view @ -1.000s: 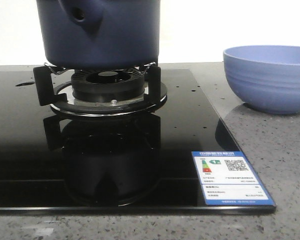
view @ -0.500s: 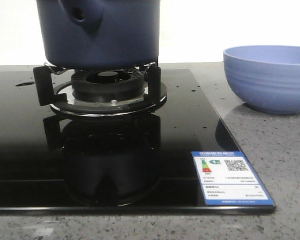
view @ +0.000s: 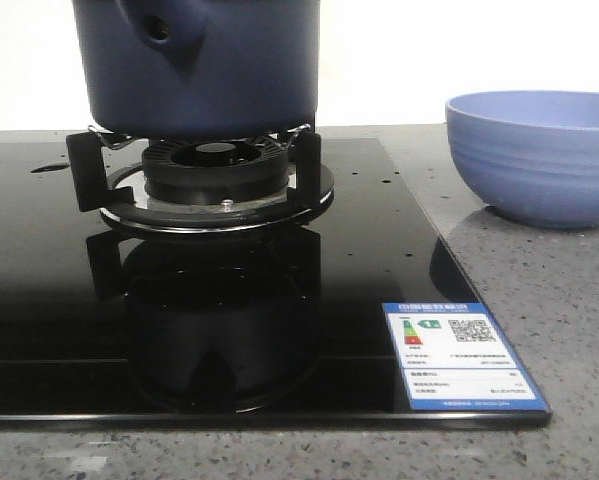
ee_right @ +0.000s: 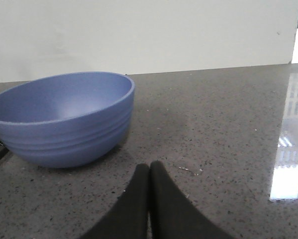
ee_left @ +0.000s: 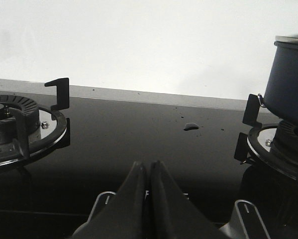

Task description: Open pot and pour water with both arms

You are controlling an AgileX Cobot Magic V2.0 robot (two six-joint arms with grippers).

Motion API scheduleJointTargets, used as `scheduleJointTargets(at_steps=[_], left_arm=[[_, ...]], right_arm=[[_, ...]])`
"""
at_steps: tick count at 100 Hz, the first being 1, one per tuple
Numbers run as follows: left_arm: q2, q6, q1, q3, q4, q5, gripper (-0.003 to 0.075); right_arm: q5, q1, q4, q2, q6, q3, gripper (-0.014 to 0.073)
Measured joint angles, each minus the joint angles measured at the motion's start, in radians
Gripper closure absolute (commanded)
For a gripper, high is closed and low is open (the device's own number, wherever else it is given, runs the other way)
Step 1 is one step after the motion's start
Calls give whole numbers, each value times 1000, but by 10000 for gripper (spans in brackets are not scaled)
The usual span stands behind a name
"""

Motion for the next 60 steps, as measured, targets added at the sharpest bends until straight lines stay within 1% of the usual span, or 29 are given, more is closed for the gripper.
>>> scheduleJointTargets(at_steps=[8,19,29,43,50,60], left_arm=[[0,0,0,0,-23,0,741],[0,0,0,0,-141,-7,741],[0,0,0,0,-292,-13,741],[0,0,0,0,-481,-19,741],[0,0,0,0,-545,-24,741],[0,0,0,0,-581,-28,741]], right_arm=[[-4,0,19,0,0,0,658],[-10,0,93,0,0,0,658],[-32,0,196,0,0,0,658],[-48,0,375,0,0,0,658],[-48,0,438,0,0,0,657],[-43,0,489,0,0,0,655]])
